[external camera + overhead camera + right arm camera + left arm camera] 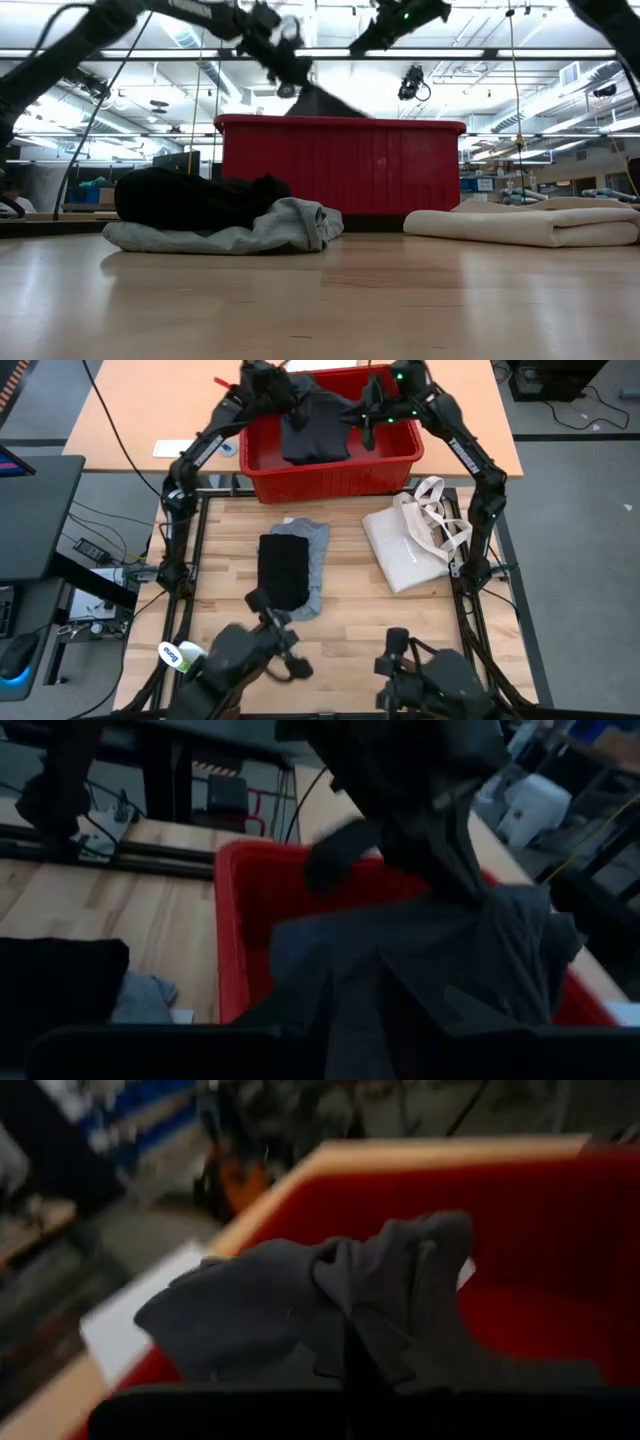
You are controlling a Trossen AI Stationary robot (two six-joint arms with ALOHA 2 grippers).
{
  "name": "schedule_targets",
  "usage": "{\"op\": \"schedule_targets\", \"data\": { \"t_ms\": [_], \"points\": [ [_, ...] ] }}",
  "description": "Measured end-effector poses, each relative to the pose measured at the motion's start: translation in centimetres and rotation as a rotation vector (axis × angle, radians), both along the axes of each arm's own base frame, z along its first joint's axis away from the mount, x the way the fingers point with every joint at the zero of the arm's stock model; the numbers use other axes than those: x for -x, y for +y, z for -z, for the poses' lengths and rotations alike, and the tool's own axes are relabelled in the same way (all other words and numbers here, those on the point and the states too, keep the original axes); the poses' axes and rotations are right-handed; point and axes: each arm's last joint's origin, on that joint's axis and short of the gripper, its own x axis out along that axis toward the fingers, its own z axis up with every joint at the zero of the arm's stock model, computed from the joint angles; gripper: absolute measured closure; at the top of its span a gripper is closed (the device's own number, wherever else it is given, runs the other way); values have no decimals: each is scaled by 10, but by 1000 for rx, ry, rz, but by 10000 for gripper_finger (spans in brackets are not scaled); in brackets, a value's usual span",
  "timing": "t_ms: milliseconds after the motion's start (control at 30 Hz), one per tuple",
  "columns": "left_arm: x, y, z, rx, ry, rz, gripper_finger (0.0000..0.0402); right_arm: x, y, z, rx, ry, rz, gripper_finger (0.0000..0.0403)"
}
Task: Fold Laundry from Bin
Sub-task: Fold the gray short pants
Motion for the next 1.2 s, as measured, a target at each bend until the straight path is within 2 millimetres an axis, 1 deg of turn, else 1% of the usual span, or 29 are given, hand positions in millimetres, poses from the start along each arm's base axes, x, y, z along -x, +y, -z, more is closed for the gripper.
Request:
{"op": "schedule_targets", "data": {
  "t_ms": [100,200,300,400,567,667,733,767,867,933,967,1000,1067,1200],
  "points": [
    [3,-20,-28,-57,-69,66,400,7,8,-11,17,-16,0,316],
    [4,-43,-49,-96,-111,111,400,13,18,-19,13,-23,0,316],
    [5,-69,-70,-140,-130,152,401,21,36,-36,17,-58,-11,316],
    [13,-99,-95,-187,-169,189,401,31,62,-57,19,-120,-43,316],
    [24,-152,-130,-262,-225,274,401,48,113,-88,-29,-222,-201,316],
    [31,-186,-147,-267,-284,336,401,59,145,-103,-97,-275,-349,316],
    [37,-208,-157,-230,-341,382,397,67,165,-109,-143,-283,-497,316],
    [40,-220,-160,-202,-363,406,395,70,175,-110,-169,-280,-598,316],
    [43,-250,-161,-77,-365,484,390,79,201,-110,-249,-257,-899,316],
    [41,-269,-155,0,-304,539,390,81,217,-107,-276,-233,-997,316],
    [39,-279,-151,24,-261,575,390,82,224,-104,-276,-210,-995,316],
    [36,-290,-147,36,-213,611,391,82,231,-101,-261,-178,-961,317],
    [30,-314,-140,23,-133,646,396,78,244,-95,-215,-97,-830,320],
    [9,-361,-125,-52,-39,601,398,63,269,-85,-190,14,-544,333]
  ]
}}
